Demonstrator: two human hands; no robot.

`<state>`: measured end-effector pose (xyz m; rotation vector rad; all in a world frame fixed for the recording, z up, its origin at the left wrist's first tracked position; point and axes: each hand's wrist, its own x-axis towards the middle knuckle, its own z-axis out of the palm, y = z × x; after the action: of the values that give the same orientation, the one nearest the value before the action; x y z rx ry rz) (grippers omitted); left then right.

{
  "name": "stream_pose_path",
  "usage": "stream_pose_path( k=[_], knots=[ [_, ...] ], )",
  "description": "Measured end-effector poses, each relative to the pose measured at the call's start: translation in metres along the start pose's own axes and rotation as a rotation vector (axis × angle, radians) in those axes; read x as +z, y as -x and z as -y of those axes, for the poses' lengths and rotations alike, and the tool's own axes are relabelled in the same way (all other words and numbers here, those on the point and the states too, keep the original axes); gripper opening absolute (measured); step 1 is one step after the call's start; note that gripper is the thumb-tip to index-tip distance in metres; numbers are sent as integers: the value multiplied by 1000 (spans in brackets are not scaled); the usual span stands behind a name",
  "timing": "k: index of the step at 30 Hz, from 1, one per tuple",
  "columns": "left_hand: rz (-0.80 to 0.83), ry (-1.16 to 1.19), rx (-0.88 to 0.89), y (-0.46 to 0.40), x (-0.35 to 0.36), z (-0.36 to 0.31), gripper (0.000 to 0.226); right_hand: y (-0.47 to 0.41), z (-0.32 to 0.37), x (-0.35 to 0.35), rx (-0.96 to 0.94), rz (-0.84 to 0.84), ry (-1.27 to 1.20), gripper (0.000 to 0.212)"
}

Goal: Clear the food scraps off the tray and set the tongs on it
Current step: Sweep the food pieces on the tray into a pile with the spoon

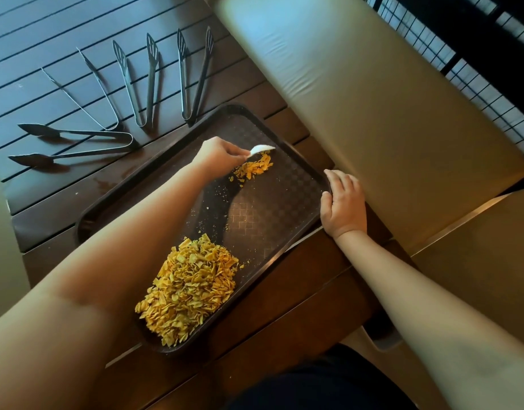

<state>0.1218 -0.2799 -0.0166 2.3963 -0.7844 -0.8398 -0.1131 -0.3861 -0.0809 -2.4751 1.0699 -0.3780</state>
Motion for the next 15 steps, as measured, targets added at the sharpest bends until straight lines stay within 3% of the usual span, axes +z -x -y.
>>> stream_pose_path(
  k=[7, 12, 15],
  knots=[
    [164, -190, 20, 5, -27, 15, 25, 0, -2, 2, -4, -5, -1, 50],
    [-38, 24, -7, 1, -19, 16, 25, 0, -1, 2, -2, -2, 3, 49],
    [-25, 21, -16, 0, -10, 11, 27, 0, 0, 1, 1, 0, 5, 49]
  ],
)
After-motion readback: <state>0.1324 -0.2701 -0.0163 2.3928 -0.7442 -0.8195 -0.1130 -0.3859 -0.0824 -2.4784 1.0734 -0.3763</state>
